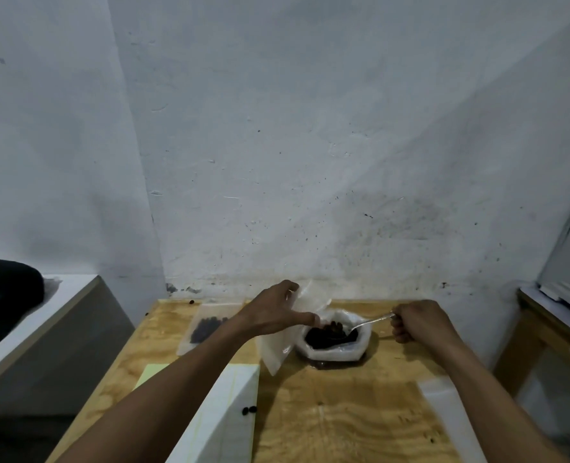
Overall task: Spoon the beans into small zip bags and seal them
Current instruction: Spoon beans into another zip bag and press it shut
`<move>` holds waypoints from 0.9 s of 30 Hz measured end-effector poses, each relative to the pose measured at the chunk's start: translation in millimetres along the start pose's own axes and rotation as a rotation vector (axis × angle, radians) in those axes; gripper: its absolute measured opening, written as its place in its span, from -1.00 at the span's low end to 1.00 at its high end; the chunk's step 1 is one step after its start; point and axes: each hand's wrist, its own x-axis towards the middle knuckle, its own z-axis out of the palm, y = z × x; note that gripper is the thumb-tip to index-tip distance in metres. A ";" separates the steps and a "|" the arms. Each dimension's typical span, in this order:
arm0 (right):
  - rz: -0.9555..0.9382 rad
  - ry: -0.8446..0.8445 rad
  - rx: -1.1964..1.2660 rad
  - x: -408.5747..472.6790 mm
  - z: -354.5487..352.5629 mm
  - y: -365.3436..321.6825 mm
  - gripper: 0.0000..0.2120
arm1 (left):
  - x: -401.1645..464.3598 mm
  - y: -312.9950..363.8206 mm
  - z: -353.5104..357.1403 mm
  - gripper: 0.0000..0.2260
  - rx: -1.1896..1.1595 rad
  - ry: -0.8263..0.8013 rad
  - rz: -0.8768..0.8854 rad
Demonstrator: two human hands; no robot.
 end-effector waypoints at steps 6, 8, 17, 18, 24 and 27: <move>-0.047 0.023 0.079 12.1 -19.8 -30.6 -0.76 | -6.2 -8.8 -11.6 -0.19 0.044 0.061 0.057; -0.067 0.038 0.104 14.1 -23.1 -42.0 -0.78 | -8.4 -12.8 -12.0 -0.20 0.043 0.053 0.048; -0.478 0.006 -0.169 -17.9 11.8 -82.3 -0.75 | -9.1 -4.3 -2.0 -0.21 0.087 0.008 0.066; -0.525 0.021 -0.201 -18.3 13.4 -85.1 -0.75 | -8.5 -3.3 -2.1 -0.21 0.096 0.004 0.063; -0.559 0.234 -0.419 -4.6 -8.0 -73.4 -0.68 | -8.6 -1.0 -14.2 -0.36 -0.033 -0.095 -0.087; -0.519 0.216 -0.491 -3.9 -2.5 -44.2 -0.62 | -7.6 2.0 -13.3 -0.35 -0.145 -0.176 -0.146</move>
